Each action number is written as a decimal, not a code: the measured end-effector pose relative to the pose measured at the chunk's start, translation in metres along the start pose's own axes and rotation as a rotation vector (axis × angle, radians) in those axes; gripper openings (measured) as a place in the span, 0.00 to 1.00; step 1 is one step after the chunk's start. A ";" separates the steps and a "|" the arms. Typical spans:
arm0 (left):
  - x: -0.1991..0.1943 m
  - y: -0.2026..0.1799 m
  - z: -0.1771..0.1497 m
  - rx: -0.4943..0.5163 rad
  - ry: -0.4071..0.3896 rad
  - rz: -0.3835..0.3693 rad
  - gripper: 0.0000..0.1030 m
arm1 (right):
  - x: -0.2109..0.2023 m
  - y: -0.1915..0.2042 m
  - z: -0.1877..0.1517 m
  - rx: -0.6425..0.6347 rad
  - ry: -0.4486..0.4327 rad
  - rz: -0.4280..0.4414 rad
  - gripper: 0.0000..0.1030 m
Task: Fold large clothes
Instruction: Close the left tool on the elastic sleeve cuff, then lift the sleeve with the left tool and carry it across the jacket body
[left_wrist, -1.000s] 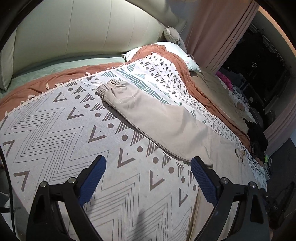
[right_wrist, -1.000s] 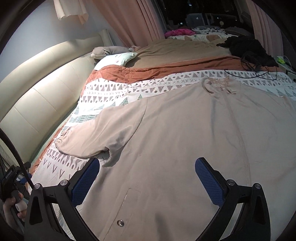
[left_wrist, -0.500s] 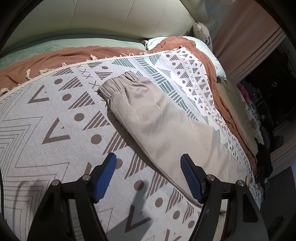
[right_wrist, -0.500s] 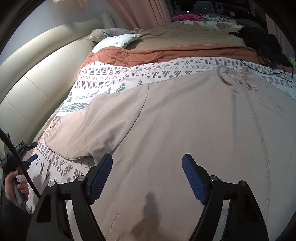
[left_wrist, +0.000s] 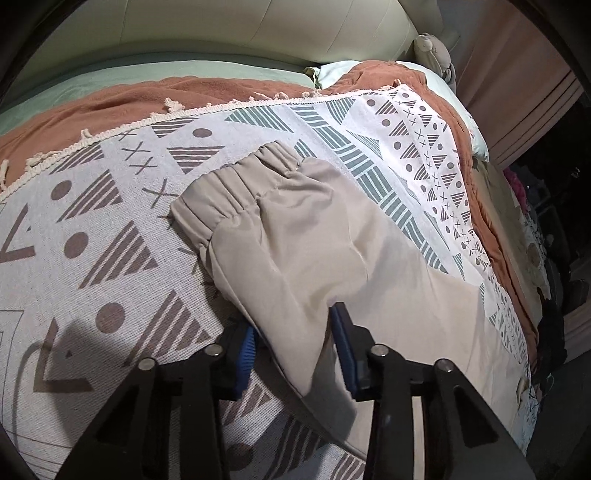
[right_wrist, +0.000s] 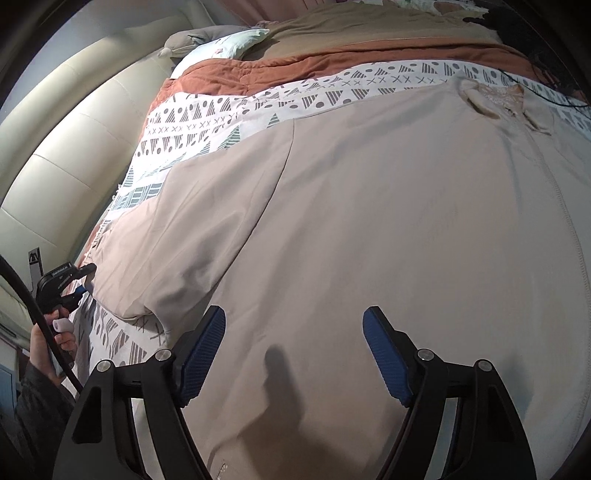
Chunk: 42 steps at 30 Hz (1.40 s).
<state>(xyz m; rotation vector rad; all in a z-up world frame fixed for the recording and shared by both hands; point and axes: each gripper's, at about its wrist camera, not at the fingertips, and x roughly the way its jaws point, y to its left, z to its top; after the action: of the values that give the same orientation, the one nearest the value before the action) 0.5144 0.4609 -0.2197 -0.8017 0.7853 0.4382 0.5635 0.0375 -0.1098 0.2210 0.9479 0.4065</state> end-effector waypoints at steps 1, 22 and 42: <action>0.000 -0.001 0.000 0.002 0.005 0.000 0.23 | 0.002 -0.001 0.000 0.005 0.002 0.012 0.74; -0.119 -0.120 0.012 0.242 -0.134 -0.126 0.07 | 0.072 -0.028 0.017 0.251 0.100 0.363 0.55; -0.227 -0.262 -0.038 0.460 -0.162 -0.325 0.07 | 0.079 -0.015 0.030 0.249 0.163 0.453 0.35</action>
<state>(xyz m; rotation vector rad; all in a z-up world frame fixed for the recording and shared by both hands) 0.5132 0.2521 0.0599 -0.4436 0.5599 0.0237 0.6327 0.0578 -0.1568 0.6442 1.1094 0.7310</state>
